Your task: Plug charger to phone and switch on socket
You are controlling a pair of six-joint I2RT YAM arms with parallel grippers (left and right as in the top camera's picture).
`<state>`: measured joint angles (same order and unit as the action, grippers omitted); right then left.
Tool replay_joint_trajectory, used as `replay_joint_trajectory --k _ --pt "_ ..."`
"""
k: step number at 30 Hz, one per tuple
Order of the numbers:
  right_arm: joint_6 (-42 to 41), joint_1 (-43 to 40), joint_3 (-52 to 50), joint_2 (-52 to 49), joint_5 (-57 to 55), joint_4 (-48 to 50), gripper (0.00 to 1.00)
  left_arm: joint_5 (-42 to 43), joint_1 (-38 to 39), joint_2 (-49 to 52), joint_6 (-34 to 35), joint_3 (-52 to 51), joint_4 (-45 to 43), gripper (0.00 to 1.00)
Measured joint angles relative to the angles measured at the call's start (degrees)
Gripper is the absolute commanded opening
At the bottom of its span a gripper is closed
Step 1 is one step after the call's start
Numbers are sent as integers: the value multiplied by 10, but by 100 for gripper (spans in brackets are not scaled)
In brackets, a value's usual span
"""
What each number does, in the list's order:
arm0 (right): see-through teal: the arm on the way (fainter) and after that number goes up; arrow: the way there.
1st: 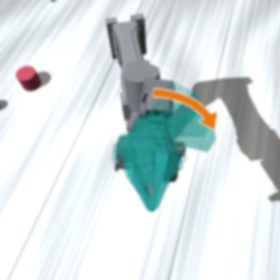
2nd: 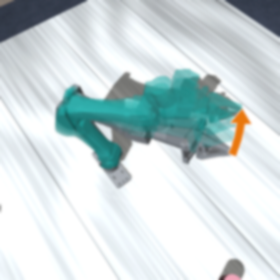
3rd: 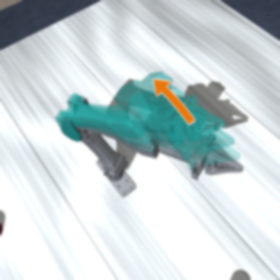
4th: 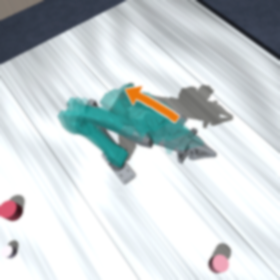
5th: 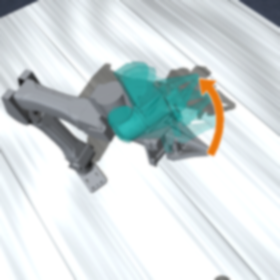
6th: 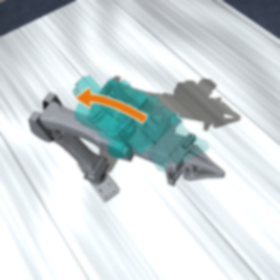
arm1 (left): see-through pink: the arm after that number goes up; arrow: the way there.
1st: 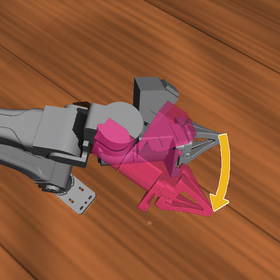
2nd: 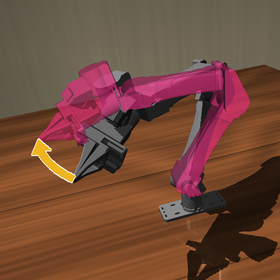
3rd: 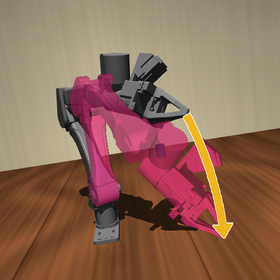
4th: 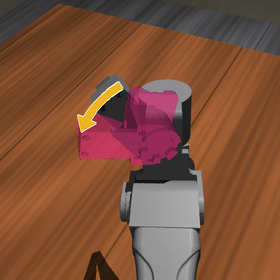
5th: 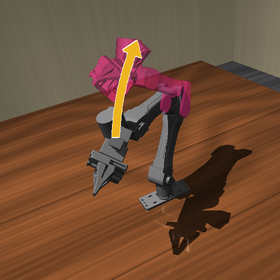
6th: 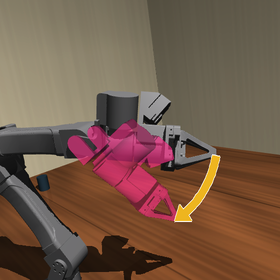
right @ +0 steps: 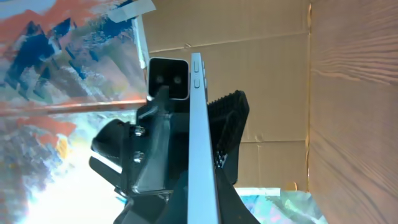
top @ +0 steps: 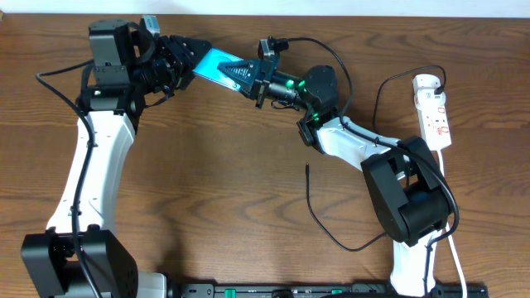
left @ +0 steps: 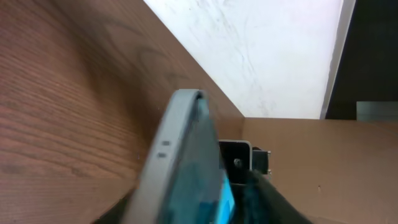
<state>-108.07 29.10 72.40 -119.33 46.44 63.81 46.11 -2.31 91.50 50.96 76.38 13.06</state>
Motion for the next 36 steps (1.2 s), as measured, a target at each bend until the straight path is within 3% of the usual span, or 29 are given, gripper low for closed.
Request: replay_joint_trajectory --k 23,36 --pt "-96 17 3 0 -49 6 1 -12 -7 0 15 -1 -36 8" --pt "-100 18 3 0 -52 5 1 -8 -9 0 32 -1 -39 7"
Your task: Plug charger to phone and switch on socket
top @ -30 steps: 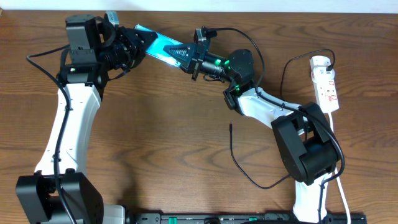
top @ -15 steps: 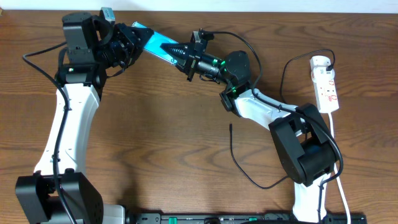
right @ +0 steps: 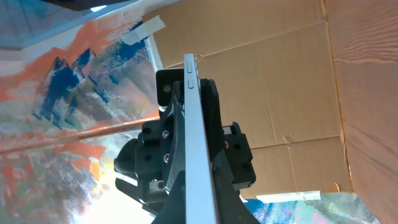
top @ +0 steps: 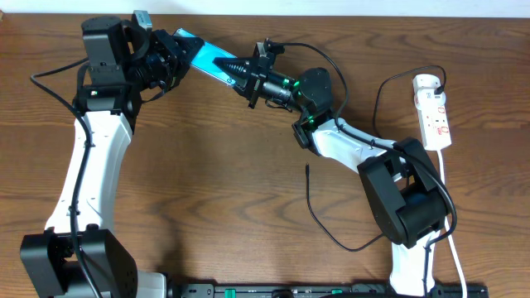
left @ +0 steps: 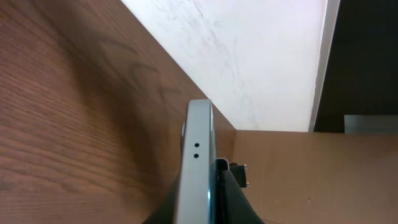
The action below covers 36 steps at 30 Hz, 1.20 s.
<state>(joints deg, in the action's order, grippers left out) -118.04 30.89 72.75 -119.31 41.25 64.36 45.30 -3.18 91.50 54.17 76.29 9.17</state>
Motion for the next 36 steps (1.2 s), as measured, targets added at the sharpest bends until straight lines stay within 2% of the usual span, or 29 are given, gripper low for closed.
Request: replay_joint_trajectory --k 27,28,31,32,33,35,36 --pt "0 0 0 0 0 0 2 0 0 0 0 0 0 7" --pt "0 0 0 0 0 0 6 0 0 0 0 0 0 7" --pt "1 1 0 0 4 -5 26 0 0 0 -7 0 0 7" --pt "3 2 0 0 8 -8 34 0 1 0 -11 0 -1 8" --pt "2 5 0 0 12 -12 47 0 3 0 -17 0 -2 7" --pt "5 10 0 0 20 -10 63 1 6 0 -22 0 -2 7" --pt "3 14 0 0 24 -11 64 1 8 0 -26 0 -2 7"
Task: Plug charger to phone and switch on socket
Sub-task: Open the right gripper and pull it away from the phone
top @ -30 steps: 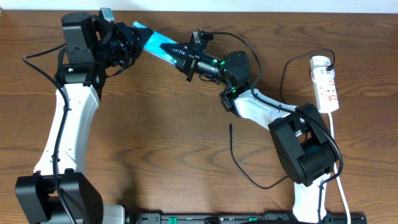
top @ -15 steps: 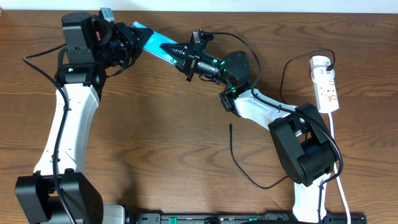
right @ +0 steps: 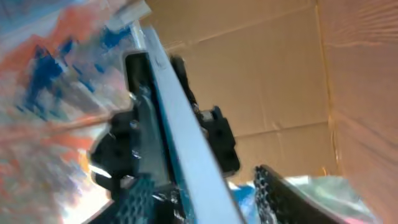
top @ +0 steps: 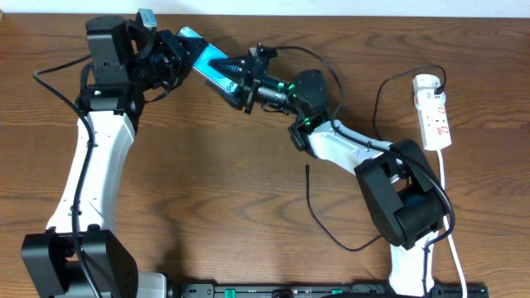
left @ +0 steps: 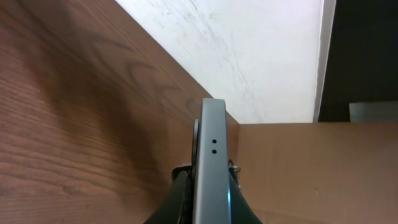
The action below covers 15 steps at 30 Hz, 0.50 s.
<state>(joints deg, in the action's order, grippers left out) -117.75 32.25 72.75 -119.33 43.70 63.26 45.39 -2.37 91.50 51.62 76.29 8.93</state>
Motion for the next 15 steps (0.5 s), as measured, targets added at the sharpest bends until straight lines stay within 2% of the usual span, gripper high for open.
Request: replay_joint_trajectory --k 3,5,6,8,15 --pt "1 2 0 0 4 0 66 -1 1 0 -5 0 0 7" --pt "1 2 0 0 5 0 73 0 1 0 -6 0 0 8" --pt "1 2 0 0 5 0 79 0 1 0 -7 0 -1 7" --pt "-2 2 0 0 4 0 99 0 1 0 -7 0 0 7" --pt "4 2 0 0 6 0 99 0 0 0 -9 0 0 7"
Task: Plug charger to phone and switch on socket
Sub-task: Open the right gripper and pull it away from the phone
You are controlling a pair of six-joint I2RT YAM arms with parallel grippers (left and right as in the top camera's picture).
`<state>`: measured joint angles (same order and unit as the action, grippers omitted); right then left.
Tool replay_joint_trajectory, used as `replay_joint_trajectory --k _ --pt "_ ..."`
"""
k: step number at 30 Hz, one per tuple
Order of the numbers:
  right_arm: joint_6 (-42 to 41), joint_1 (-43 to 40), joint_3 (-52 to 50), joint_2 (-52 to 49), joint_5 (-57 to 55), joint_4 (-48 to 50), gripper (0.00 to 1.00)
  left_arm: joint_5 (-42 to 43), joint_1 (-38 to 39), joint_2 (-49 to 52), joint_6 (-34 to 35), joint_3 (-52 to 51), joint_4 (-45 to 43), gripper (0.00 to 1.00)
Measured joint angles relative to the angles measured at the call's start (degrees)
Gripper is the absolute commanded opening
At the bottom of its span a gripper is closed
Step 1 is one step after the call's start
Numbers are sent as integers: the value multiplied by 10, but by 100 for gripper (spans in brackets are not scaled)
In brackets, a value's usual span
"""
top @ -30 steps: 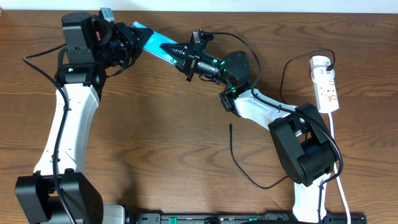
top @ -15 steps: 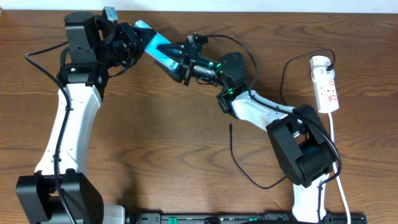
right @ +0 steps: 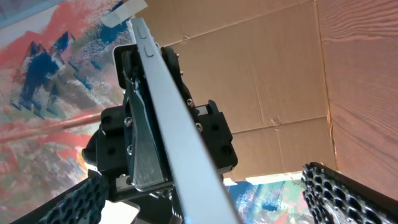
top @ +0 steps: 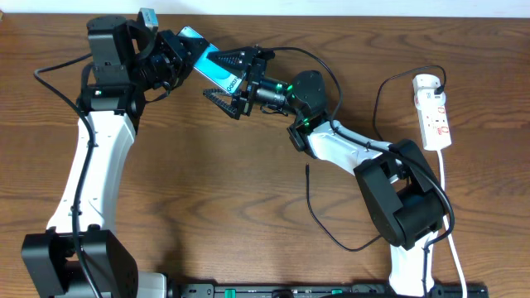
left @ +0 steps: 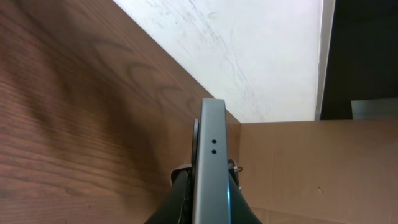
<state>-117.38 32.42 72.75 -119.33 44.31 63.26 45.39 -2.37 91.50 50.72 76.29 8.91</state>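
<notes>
The phone (top: 201,55), its blue screen up, is held in the air over the far left of the table, with my left gripper (top: 176,51) shut on its far end. In the left wrist view the phone (left: 211,155) stands edge-on between the dark fingers (left: 182,199). My right gripper (top: 229,79) is open wide around the phone's near end; its ribbed fingers (right: 348,193) stand well clear of the grey phone edge (right: 180,149). The black charger cable (top: 313,207) lies on the table, its free end (top: 307,169) apart from both grippers. The white socket strip (top: 434,112) is at the far right.
The wooden table (top: 207,190) carries the cable's loop in front of the right arm. A second black lead (top: 383,95) runs to the socket strip's top end. A white cord (top: 454,248) runs down the right edge.
My right gripper has gone from nearly shut on the phone's near end to wide open around it. The phone and my left gripper have stayed where they were.
At first both grippers were shut on the phone, held between them over the far table. Then the pair stood further left and toward the back, still gripping. Later the right fingers were parting, and now only my left gripper holds the phone.
</notes>
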Motion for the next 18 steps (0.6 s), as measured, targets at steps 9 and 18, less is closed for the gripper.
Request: replay_joint_trajectory --k 9,18 --pt "36 -9 0 0 0 -24 99 6 -51 0 0 0 1 7" --pt "162 -45 0 0 0 -189 99 8 -153 0 72 0 60 7"
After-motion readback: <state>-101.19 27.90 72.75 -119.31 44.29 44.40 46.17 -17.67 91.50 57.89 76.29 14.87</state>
